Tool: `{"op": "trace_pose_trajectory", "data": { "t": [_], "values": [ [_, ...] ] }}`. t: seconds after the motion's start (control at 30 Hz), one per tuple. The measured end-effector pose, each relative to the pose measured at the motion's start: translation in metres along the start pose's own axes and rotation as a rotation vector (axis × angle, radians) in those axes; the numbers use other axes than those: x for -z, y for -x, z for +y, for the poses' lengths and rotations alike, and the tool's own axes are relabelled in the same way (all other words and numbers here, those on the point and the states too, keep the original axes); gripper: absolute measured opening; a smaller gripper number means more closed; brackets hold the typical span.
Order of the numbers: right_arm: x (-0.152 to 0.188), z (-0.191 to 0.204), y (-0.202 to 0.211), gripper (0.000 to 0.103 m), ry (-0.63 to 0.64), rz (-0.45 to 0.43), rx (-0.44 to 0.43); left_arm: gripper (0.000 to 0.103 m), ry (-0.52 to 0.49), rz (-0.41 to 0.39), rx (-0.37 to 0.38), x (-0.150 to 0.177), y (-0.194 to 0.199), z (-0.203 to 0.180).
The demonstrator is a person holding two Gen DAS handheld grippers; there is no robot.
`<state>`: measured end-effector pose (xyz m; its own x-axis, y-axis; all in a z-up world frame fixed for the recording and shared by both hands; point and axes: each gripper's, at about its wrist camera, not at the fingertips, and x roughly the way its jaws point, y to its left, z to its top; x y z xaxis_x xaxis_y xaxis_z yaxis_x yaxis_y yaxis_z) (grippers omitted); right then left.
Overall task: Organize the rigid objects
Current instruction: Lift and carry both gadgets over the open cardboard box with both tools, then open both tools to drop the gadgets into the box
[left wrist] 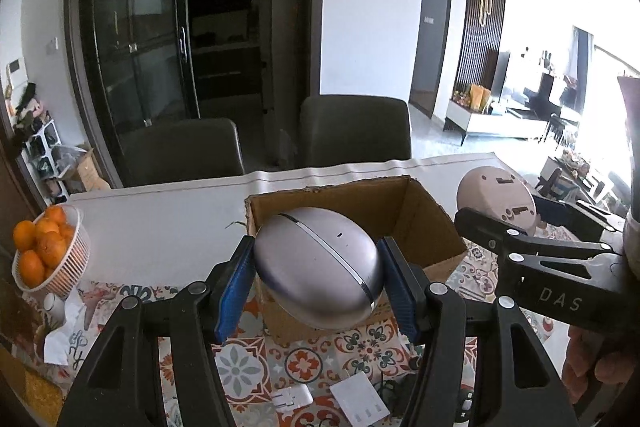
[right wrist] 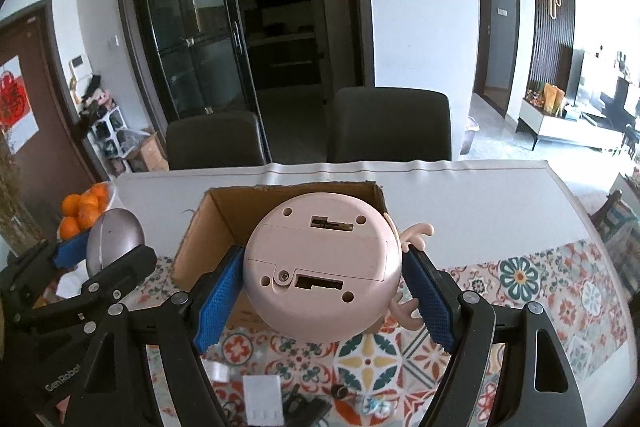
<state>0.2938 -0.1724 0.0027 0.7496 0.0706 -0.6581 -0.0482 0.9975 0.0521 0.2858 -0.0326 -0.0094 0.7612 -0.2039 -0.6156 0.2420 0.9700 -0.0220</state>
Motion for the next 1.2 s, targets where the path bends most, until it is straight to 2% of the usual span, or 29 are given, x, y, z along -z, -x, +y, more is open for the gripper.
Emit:
{"op": "trace_pose_trajectory", "data": {
  "t": [0.17, 0.73, 1.03, 1.2],
  "values": [
    [-0.012, -0.001, -0.017, 0.080, 0.022, 0.042, 0.003, 0.060, -0.001, 0.040, 0.001, -0.011, -0.017, 0.002],
    [-0.035, -0.016, -0.086, 0.080, 0.036, 0.247, 0.004, 0.060, 0.051, 0.279, 0.024, -0.021, -0.097, 0.019],
    [-0.031, -0.019, -0.120, 0.080, 0.031, 0.355, -0.008, 0.060, 0.062, 0.378, 0.015, -0.016, -0.128, 0.024],
    [-0.025, -0.022, -0.128, 0.080, 0.022, 0.370, -0.005, 0.060, 0.068, 0.416, 0.026, -0.012, -0.139, 0.023]
  ]
}}
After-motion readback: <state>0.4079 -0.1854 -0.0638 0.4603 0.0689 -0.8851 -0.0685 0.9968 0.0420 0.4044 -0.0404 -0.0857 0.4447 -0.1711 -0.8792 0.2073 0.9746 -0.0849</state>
